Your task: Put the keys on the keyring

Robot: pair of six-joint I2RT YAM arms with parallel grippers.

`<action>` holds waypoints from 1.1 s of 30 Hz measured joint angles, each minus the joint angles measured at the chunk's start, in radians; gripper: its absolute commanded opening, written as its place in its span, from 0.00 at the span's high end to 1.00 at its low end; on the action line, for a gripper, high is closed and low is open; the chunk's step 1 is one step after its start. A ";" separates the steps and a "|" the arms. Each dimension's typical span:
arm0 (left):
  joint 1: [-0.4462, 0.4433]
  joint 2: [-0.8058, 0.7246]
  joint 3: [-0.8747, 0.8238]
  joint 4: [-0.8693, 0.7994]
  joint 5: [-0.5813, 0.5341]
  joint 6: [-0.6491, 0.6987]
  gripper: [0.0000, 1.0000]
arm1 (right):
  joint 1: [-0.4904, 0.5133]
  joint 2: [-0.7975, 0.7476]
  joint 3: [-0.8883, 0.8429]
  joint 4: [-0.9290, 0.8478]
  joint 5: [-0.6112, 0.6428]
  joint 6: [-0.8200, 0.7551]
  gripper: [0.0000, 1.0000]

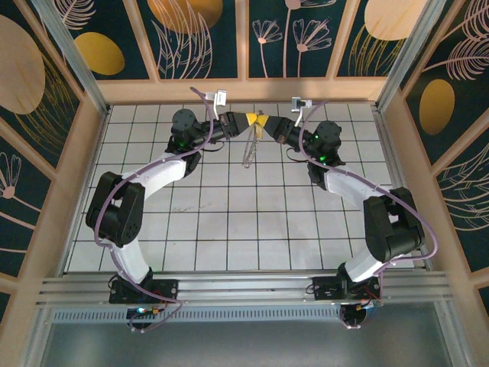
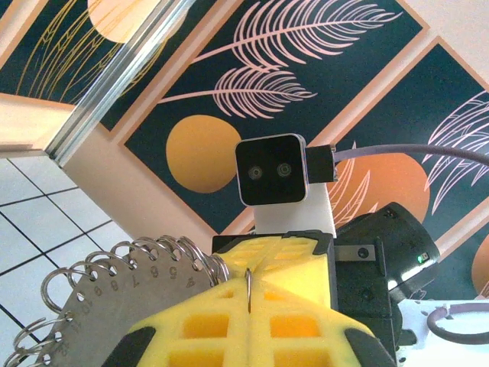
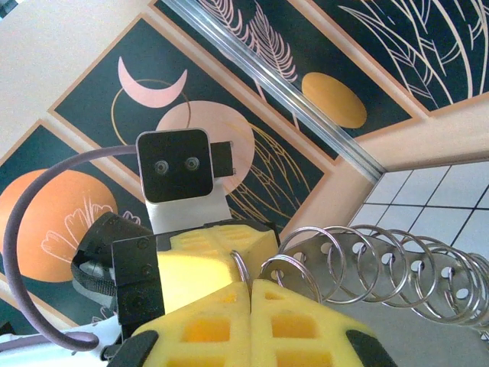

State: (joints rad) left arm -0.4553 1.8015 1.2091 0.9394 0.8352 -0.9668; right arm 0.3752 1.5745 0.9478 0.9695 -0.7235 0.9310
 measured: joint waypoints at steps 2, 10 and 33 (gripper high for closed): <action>0.000 0.000 0.000 0.000 -0.001 0.000 1.00 | 0.000 0.002 0.000 0.000 0.000 0.001 0.90; 0.002 0.000 -0.007 0.000 -0.011 0.000 1.00 | 0.001 0.014 0.010 0.002 -0.001 0.019 1.00; 0.044 -0.008 0.035 -0.176 -0.005 0.130 0.57 | -0.089 0.045 0.118 -0.106 -0.188 -0.077 1.00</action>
State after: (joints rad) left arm -0.4110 1.7935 1.2446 0.7631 0.8299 -0.8368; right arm 0.2863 1.6199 1.0660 0.8639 -0.9115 0.8539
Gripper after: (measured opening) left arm 0.428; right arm 0.046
